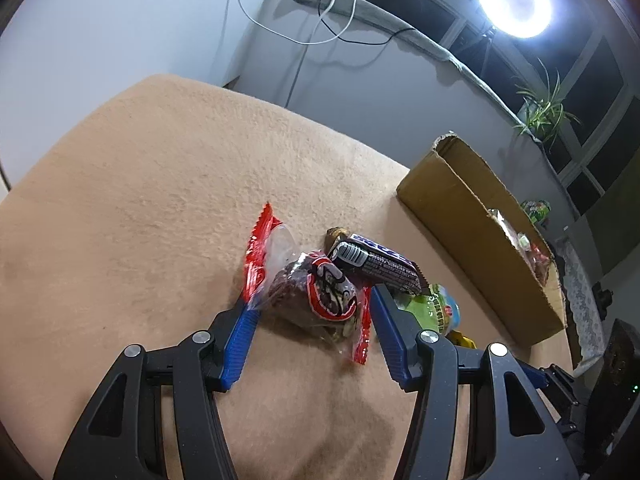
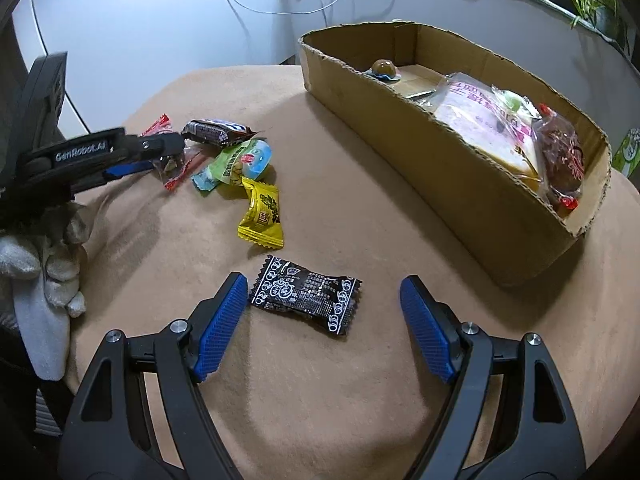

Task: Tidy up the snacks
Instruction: 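Grasp the red-wrapped nut bag with the left tool while right grasps black candy, then carry the nut bag and black candy into the box and release both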

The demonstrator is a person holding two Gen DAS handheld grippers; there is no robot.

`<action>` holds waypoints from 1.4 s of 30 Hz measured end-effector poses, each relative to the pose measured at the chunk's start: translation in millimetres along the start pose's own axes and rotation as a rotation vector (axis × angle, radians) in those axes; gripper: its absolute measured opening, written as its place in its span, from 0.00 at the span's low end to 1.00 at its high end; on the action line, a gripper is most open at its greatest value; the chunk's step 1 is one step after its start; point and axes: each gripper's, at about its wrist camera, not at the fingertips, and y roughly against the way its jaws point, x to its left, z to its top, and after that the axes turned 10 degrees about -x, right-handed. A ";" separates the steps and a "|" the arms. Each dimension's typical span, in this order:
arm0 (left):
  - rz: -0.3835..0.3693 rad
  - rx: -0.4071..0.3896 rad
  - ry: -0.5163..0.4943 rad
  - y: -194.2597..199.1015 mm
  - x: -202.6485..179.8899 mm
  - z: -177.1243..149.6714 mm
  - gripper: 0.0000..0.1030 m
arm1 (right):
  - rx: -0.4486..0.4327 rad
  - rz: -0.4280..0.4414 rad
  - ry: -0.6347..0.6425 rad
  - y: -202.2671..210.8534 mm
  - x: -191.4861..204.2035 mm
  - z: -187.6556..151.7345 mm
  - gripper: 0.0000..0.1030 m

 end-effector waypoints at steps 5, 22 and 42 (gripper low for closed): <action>0.010 -0.001 -0.038 -6.1 -4.7 1.8 0.47 | -0.008 -0.025 0.034 -0.7 7.7 -0.3 0.61; 0.007 -0.037 -0.056 9.8 -5.0 -2.2 0.33 | -0.032 -0.004 -0.006 3.2 1.8 -2.3 0.16; -0.029 -0.100 -0.040 54.8 -4.3 -2.3 0.33 | -0.110 0.035 -0.060 42.0 -5.1 1.2 0.11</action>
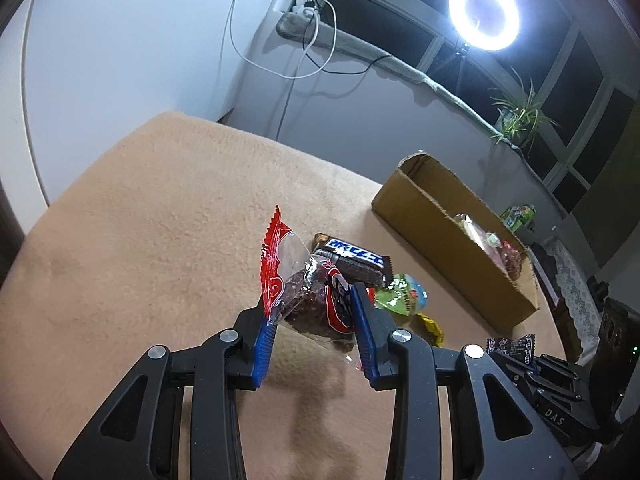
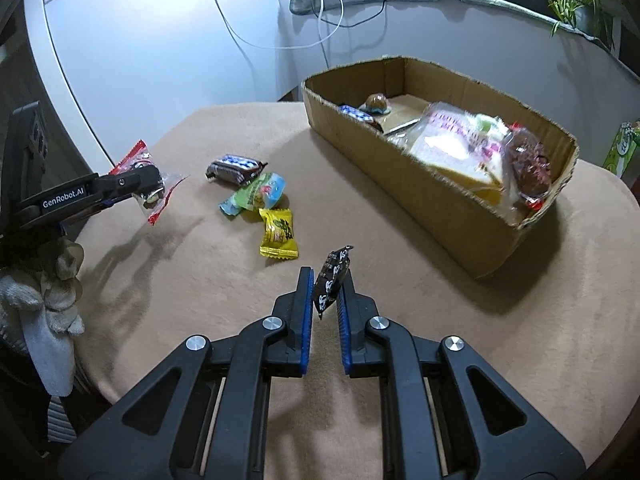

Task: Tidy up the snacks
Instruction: 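Carry the nut bag and black candy into the box and release both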

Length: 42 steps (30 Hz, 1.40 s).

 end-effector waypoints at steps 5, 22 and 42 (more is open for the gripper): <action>-0.020 -0.013 -0.002 5.8 -7.5 4.5 0.33 | -0.035 -0.001 0.006 19.8 -1.6 7.5 0.11; -0.093 -0.069 -0.058 7.0 -49.5 33.1 0.33 | -0.152 -0.068 0.005 58.9 -41.4 63.1 0.11; -0.199 -0.057 -0.136 -49.9 -114.3 60.3 0.33 | -0.170 -0.060 0.004 13.0 -76.7 133.7 0.11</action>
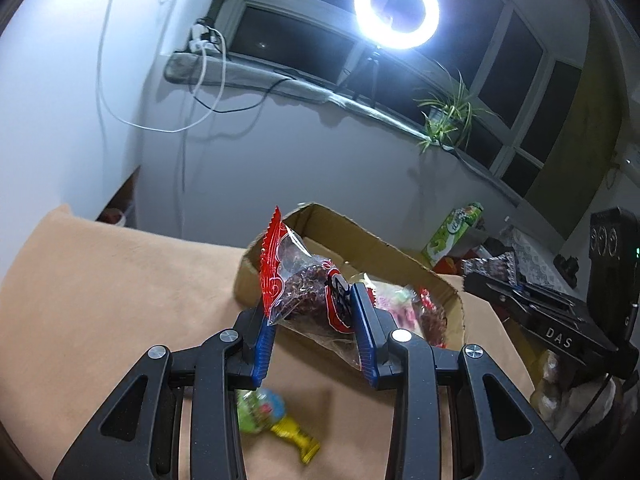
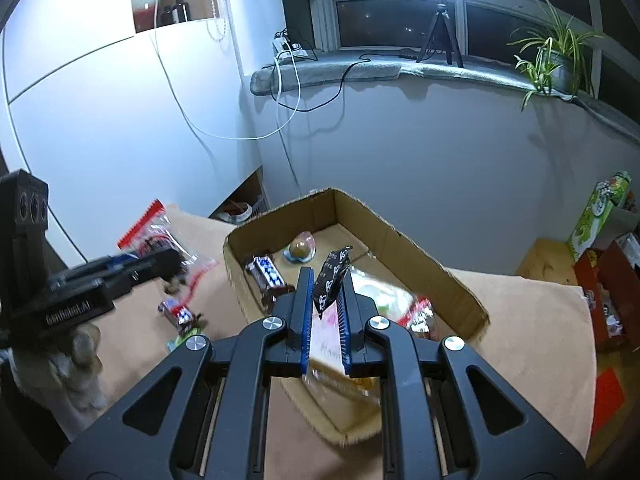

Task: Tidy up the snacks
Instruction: 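Carry the nut bag and black candy into the box and release both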

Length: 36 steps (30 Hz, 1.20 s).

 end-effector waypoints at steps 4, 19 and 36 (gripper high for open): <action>-0.022 0.010 -0.010 -18.0 -9.1 3.8 0.33 | 0.009 0.008 -0.003 -19.2 -4.1 7.0 0.11; -0.052 0.081 -0.050 -69.0 -25.3 2.1 0.33 | 0.075 0.000 -0.030 -69.7 -29.8 8.9 0.11; -0.035 0.071 -0.024 -59.8 -20.2 11.2 0.51 | 0.004 -0.042 -0.035 -36.6 -29.2 16.3 0.66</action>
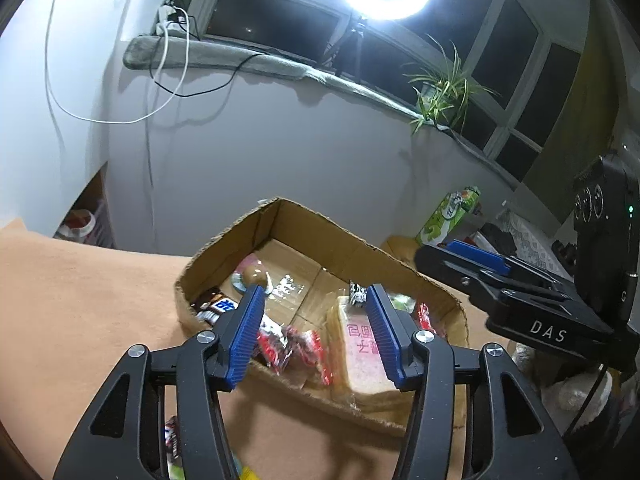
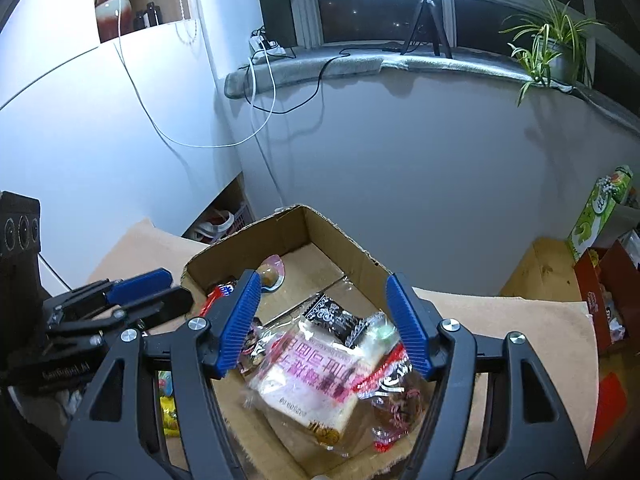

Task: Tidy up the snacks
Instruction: 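Carry the nut bag and black candy into the box and release both, then grasp the green jelly cup with the left tool while right grasps yellow candy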

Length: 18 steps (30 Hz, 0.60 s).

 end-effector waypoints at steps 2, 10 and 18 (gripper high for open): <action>0.012 -0.009 0.001 8.7 2.9 0.7 0.51 | -0.004 0.005 -0.006 9.3 2.3 -1.9 0.67; 0.071 -0.056 0.022 57.8 26.8 0.9 0.51 | -0.005 0.024 0.019 47.0 24.8 -20.4 0.67; 0.127 -0.078 0.015 104.6 43.4 -5.3 0.51 | -0.002 0.074 0.044 82.2 57.3 -44.8 0.67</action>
